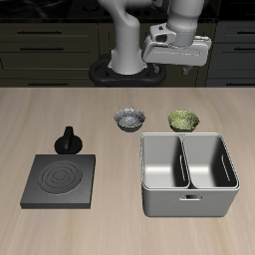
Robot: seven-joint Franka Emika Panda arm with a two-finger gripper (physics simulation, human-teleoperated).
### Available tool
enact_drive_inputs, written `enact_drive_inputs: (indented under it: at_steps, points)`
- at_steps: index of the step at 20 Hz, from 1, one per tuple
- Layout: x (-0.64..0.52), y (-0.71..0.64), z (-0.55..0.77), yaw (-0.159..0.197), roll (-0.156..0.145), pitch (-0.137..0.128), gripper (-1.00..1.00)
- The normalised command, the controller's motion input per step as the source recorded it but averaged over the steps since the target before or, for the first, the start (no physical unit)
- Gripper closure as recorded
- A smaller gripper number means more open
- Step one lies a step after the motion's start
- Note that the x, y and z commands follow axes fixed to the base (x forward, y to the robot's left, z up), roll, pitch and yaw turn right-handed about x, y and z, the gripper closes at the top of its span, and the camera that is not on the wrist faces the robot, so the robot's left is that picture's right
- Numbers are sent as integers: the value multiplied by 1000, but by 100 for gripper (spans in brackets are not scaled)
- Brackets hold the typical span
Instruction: Place the green bowl on the flat stove
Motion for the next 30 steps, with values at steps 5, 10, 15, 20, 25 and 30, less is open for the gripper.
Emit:
enact_drive_inputs:
  at_steps: [5, 10, 15, 20, 25, 30]
  points:
    - [-24, 283, -29, -3, 1, -11, -100]
    - [60, 43, -87, -1, -13, -1, -100]
    - [172, -77, -303, -1, -24, 30, -100]
    - [-31, 15, -338, 2, -9, 0, -100]
    - [-187, 134, -381, -29, 44, 5, -100]
    - [-135, -84, -243, -72, 13, -31, -100]
